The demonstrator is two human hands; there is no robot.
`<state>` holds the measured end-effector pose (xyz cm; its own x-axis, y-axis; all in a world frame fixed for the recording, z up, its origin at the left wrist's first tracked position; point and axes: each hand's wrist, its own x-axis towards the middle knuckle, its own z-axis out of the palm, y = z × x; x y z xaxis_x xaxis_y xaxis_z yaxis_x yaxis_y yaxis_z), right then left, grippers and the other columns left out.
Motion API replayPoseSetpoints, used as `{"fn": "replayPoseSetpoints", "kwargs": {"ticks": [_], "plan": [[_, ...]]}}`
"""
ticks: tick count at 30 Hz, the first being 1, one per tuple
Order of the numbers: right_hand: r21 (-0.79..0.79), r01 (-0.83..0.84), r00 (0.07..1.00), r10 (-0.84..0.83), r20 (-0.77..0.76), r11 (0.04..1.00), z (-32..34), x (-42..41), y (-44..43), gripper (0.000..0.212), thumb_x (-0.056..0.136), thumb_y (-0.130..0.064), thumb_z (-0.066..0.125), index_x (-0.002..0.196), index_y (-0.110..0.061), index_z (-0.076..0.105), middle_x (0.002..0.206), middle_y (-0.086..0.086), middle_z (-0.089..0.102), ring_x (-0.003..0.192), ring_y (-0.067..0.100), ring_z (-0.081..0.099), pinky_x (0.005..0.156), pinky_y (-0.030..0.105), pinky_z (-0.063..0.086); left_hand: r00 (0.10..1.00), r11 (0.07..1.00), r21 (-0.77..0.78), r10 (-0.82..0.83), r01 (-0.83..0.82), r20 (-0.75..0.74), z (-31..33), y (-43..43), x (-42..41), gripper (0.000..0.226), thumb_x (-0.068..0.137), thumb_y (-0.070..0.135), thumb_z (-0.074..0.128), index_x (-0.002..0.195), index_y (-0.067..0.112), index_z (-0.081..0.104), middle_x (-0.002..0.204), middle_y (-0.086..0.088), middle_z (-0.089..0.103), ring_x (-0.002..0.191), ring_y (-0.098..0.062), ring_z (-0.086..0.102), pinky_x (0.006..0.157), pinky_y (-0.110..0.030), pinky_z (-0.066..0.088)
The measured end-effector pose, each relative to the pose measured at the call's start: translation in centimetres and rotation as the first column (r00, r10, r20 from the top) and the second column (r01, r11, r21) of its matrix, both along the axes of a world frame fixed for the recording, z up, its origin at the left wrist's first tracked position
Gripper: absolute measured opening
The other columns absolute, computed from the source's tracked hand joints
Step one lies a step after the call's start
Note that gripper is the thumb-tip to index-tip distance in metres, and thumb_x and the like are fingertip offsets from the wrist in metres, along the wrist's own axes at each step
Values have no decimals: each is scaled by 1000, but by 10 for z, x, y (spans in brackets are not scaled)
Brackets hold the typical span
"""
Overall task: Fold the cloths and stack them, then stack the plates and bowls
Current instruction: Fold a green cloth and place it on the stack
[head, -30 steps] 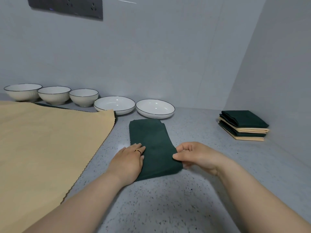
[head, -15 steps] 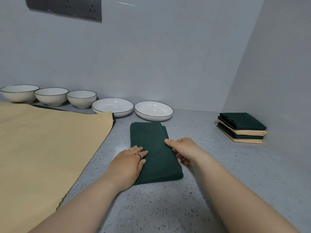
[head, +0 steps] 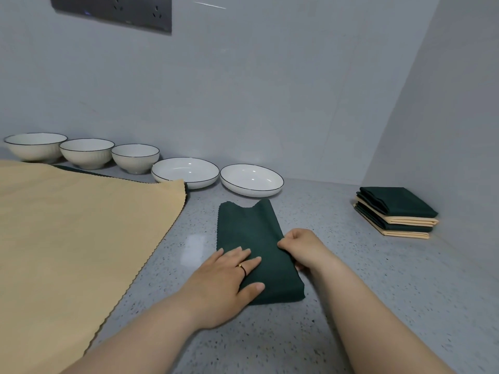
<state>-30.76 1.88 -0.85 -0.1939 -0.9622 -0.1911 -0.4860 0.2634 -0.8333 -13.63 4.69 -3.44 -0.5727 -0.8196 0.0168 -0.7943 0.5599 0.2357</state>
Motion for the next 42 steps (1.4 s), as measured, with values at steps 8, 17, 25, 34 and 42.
{"fn": "replayPoseSetpoints", "kwargs": {"ticks": [8,17,25,34,42], "plan": [[-59,19,992,-27,-125,998,-6,4,-6,17,87,-12,54,71,-15,47,68,2,50,59,17,48,49,19,41,997,999,6,35,-35,72,-3,3,-2,59,97,50,19,148,27,4,157,6,-5,144,-7,-9,114,-25,-11],[-5,-277,600,169,-782,961,-13,33,15,52,100,-22,29,147,-17,9,157,7,-2,144,23,1,116,33,8,993,998,21,64,-66,99,-4,3,-3,63,97,50,20,148,23,-3,156,4,-12,143,-8,-14,113,-24,-13],[159,-280,592,301,-747,947,-21,20,-33,54,101,-34,17,148,-11,4,157,5,-3,145,17,-2,117,33,-1,986,997,46,46,-54,157,-5,-1,-4,64,97,50,18,148,20,-8,156,3,-15,143,-8,-17,113,-26,-14],[132,-258,612,267,-745,957,-24,22,-100,53,101,-32,16,148,-10,8,157,6,3,145,18,3,117,34,0,983,996,75,32,-46,180,-5,-4,-4,63,97,50,17,147,24,-10,155,5,-19,141,-7,-21,111,-25,-17],[118,-266,587,257,-768,957,-25,20,-99,53,100,-31,15,148,-9,6,157,6,2,145,17,2,117,34,-4,976,973,87,209,-213,55,1,-49,-9,52,100,34,19,149,19,7,158,2,-2,145,-9,-5,116,-28,-6]]}}
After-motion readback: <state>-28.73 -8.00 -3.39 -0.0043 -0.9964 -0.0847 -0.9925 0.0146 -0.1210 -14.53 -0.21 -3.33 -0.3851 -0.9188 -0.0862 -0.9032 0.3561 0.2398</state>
